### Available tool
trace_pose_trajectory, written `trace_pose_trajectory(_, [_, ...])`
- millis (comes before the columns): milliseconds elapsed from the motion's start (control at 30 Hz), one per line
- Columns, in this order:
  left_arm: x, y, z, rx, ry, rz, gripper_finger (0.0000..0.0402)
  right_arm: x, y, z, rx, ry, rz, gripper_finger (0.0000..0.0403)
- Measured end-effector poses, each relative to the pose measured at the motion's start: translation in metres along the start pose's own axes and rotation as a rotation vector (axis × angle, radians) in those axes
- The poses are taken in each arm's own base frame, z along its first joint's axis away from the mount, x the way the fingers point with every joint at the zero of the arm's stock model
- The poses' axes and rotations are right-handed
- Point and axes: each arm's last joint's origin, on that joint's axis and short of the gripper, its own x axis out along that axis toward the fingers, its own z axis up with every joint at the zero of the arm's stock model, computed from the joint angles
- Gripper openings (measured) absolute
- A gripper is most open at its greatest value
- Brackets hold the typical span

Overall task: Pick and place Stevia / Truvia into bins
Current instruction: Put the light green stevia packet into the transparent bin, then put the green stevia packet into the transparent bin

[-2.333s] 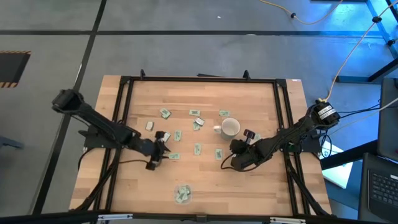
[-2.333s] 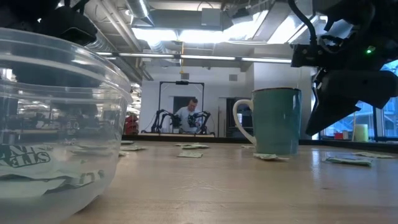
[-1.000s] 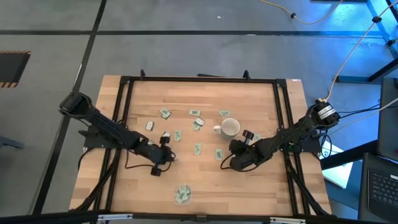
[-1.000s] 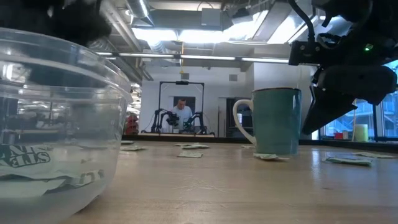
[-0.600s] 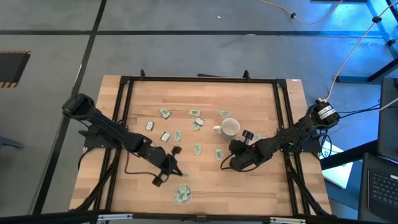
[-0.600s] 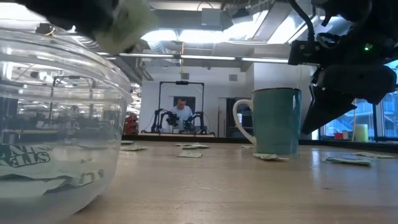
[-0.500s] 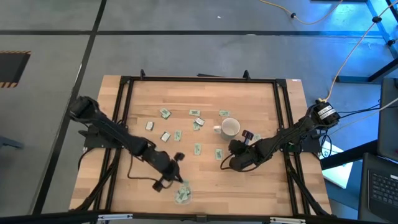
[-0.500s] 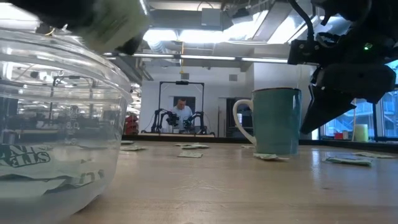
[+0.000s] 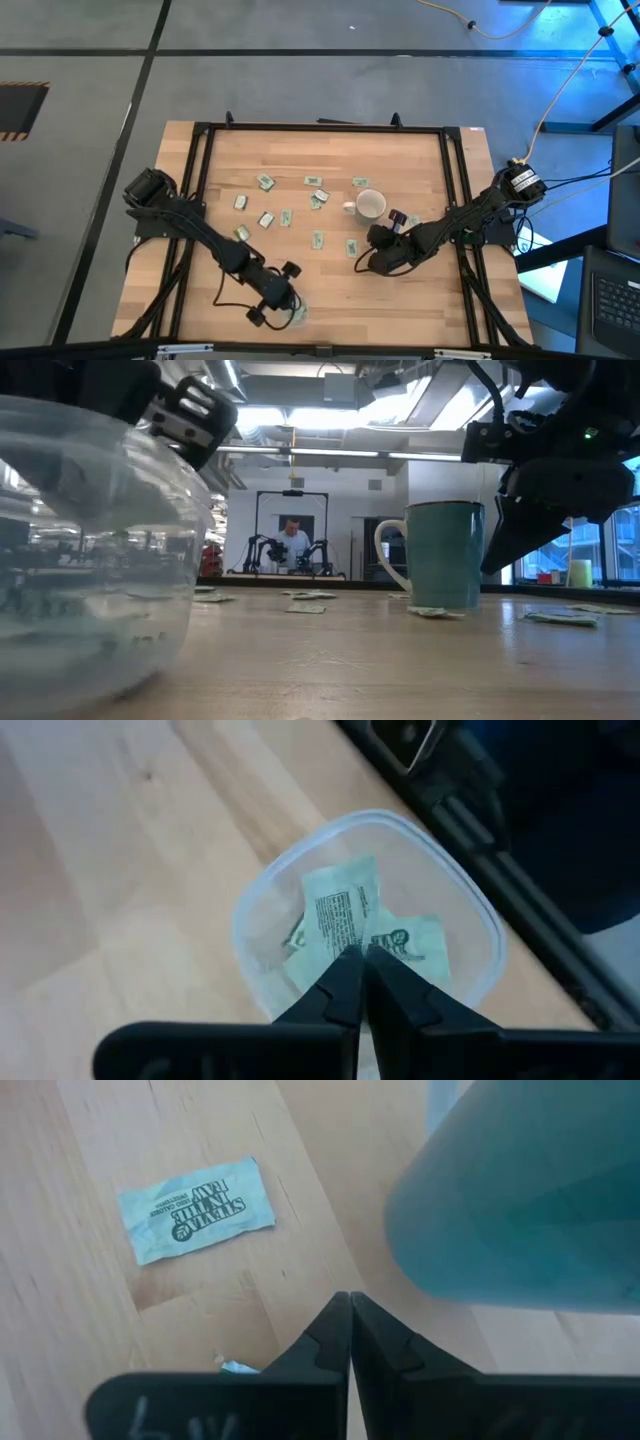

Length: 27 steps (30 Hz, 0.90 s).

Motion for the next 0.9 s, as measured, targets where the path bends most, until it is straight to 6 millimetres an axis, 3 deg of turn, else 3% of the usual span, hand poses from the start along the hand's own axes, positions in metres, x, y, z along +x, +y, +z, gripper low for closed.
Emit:
trace_pose_trajectory(333, [-0.005, 0.0, 0.001, -0.001, 0.0, 0.011, 0.0044, 0.0, 0.0, 0.0, 0.0, 0.0, 0.0, 0.0012])
trace_pose_trajectory(467, [-0.024, -0.001, 0.008, 0.0, -0.034, 0.01, 0.0054, 0.0, 0.0, 0.0, 0.0, 0.0, 0.0, 0.0012])
trace_pose_trajectory(600, [-0.058, -0.001, 0.007, -0.049, 0.016, 0.04, 0.0056, 0.0, 0.0, 0.0, 0.0, 0.0, 0.0, 0.0012])
trace_pose_trajectory(767, [-0.096, 0.006, -0.019, -0.265, 0.209, 0.332, 0.0052, 0.0, 0.0, 0.0, 0.001, -0.002, 0.002, 0.0012])
trace_pose_trajectory(900, [-0.108, 0.013, -0.048, -0.396, 0.285, 0.533, 0.0056, 0.0, 0.001, 0.001, -0.014, -0.008, 0.005, 0.0012])
